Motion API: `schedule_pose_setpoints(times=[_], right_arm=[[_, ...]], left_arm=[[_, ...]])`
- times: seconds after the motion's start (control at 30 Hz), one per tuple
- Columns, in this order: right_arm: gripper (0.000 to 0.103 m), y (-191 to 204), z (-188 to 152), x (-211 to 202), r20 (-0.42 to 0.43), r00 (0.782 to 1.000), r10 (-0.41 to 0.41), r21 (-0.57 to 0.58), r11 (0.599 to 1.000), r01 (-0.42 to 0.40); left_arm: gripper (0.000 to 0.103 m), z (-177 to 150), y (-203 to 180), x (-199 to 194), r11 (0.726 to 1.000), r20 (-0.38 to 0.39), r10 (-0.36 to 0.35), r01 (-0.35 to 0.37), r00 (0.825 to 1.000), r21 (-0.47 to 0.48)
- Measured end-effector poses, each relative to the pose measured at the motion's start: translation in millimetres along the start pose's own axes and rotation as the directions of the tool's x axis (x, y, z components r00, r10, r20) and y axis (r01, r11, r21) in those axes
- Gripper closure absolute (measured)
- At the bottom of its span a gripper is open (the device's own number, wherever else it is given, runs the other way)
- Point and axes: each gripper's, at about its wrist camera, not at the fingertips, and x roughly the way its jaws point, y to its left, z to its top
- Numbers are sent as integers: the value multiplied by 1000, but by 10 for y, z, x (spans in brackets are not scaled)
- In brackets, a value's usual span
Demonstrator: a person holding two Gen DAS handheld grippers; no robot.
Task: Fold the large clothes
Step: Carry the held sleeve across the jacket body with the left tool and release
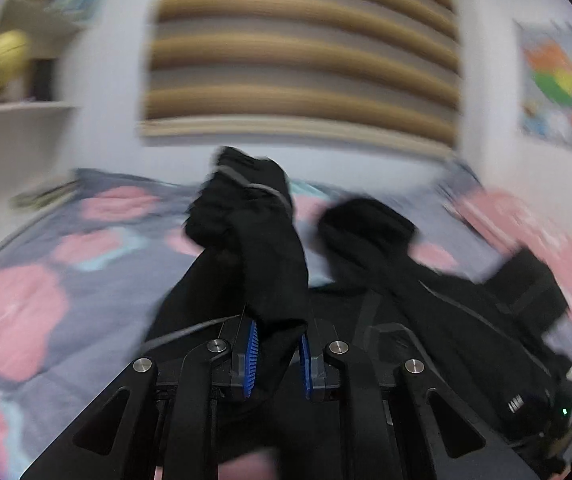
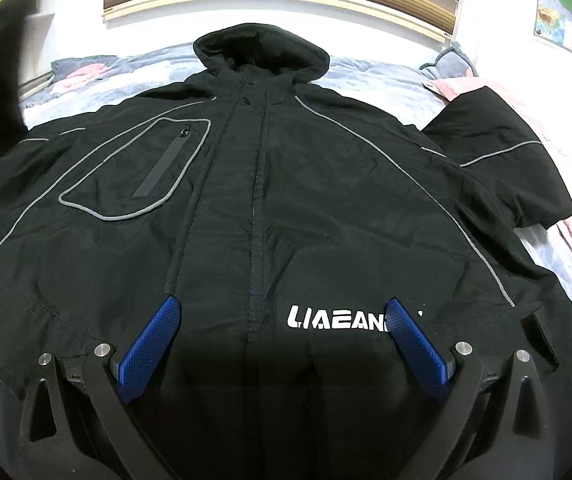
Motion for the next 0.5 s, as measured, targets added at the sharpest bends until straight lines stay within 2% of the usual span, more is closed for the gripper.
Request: schedule_pose_setpoints(times=[0.07,0.13,0.17,0.27,0.3,0.37,0.4,0.43,0.5], right_arm=[[0,-7,3,1,2,1000,5,3,1000,-5],[0,-16,0,1,4,1000,9,6,1000,-9],[0,-22,-5,-5,6,1000,11,7,1000,-11],[0,-34,-4,-6,11,1000,19,13,1000,-19],[0,-41,-4,-7,12,1000,23,15,1000,-23],[0,-39,-3,-2,9,1000,23,15,1000,-23],[0,-35,-5,-2,7,1000,22,13,1000,-22],[0,-29,-1,4,1,1000,20,11,1000,-20],[0,-25,16,17,-23,1000,21,4,1000,-21]], left_arm=[[86,-97,-352,390,997,-112,-51,57,992,55],[86,-230,-556,745,993,-226,-81,99,971,71],[86,-316,-633,874,991,-275,-92,116,957,72],[83,-670,-806,1304,987,-451,-95,145,887,76],[82,-749,-864,1349,984,-471,-87,148,878,95],[74,-748,-936,1298,981,-458,-83,155,885,121],[53,-732,-962,1242,978,-464,-112,180,879,105],[42,-708,-978,1200,976,-465,-143,203,874,82],[42,-631,-989,1008,973,-433,-182,227,883,52]])
